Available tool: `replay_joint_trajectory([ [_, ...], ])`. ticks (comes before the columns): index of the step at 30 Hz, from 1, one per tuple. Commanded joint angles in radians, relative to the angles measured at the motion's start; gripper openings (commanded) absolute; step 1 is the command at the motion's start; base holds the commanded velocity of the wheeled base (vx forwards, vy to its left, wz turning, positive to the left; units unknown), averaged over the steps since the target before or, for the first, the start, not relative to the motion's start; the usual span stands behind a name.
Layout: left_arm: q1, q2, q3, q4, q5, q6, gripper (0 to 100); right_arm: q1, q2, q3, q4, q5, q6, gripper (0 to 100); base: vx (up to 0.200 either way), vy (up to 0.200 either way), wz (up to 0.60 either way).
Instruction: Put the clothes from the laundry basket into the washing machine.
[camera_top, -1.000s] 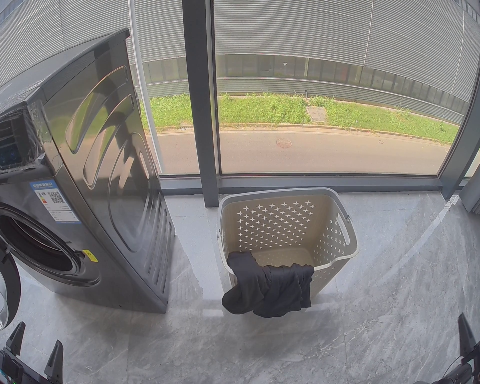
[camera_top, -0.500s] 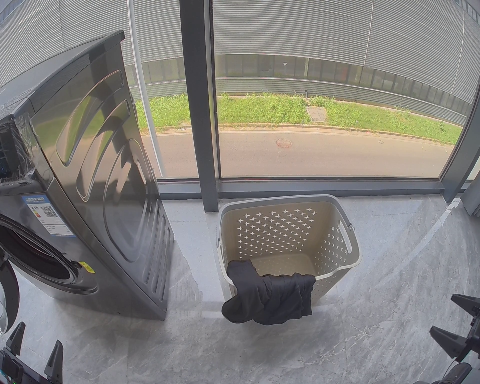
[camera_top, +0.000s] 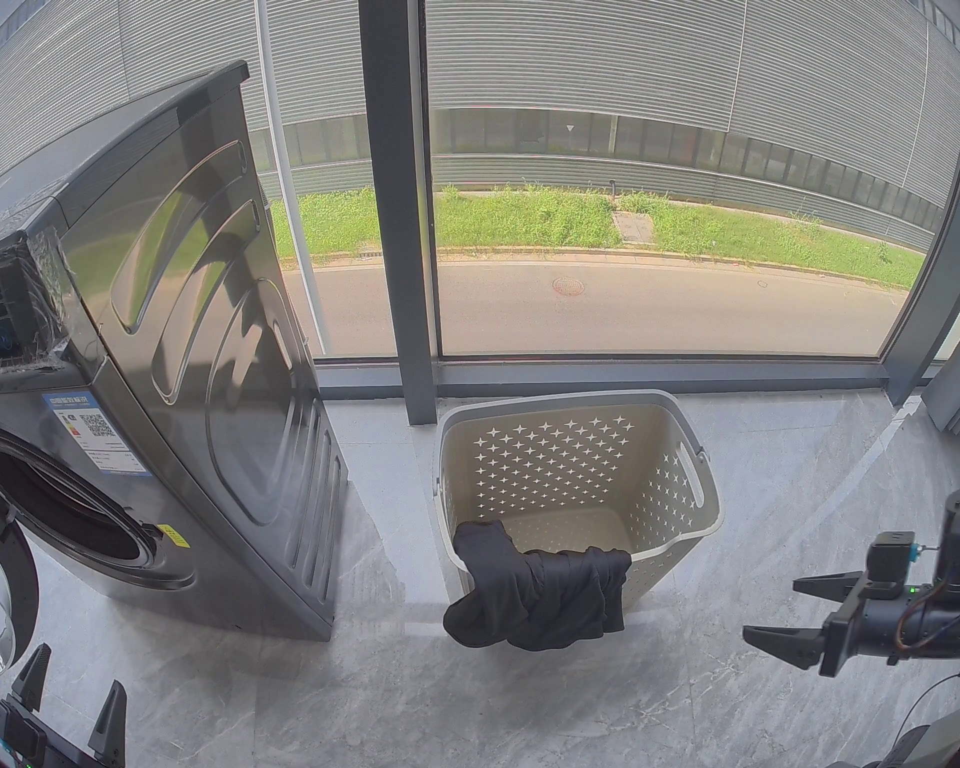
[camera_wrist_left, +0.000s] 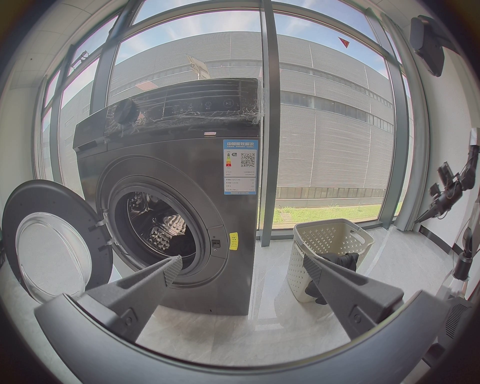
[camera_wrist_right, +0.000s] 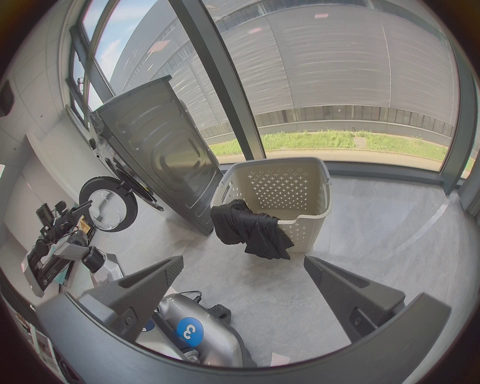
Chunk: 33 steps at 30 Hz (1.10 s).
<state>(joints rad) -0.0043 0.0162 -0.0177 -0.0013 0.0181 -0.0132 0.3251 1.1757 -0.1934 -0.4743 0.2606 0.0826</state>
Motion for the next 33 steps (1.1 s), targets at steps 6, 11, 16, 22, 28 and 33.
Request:
replay_joint_trajectory([
  [6,0.000,-0.016,0.016,0.000,-0.001,-0.002,100,0.048,0.510,0.002,-0.333,-0.001,0.048,100,0.000,0.000,0.00],
  [11,0.000,-0.016,0.016,0.000,-0.001,-0.002,100,0.083,0.637,-0.009,-0.442,-0.008,0.054,100,0.000,0.000,0.00],
  [16,0.000,-0.016,0.016,0.000,-0.001,-0.002,100,0.118,0.716,-0.046,-0.500,-0.026,0.102,100,0.000,0.000,0.00],
  [22,0.000,-0.016,0.016,0.000,-0.001,-0.002,100,0.163,0.777,-0.084,-0.544,-0.073,0.138,100,0.000,0.000,0.00],
  [28,0.000,-0.016,0.016,0.001,-0.001,-0.005,100,0.180,0.840,-0.207,-0.532,-0.118,0.143,100,0.000,0.000,0.00],
  [33,0.000,-0.016,0.016,0.001,0.005,-0.002,100,0.198,0.912,-0.287,-0.534,-0.166,0.141,100,0.000,0.000,0.00],
])
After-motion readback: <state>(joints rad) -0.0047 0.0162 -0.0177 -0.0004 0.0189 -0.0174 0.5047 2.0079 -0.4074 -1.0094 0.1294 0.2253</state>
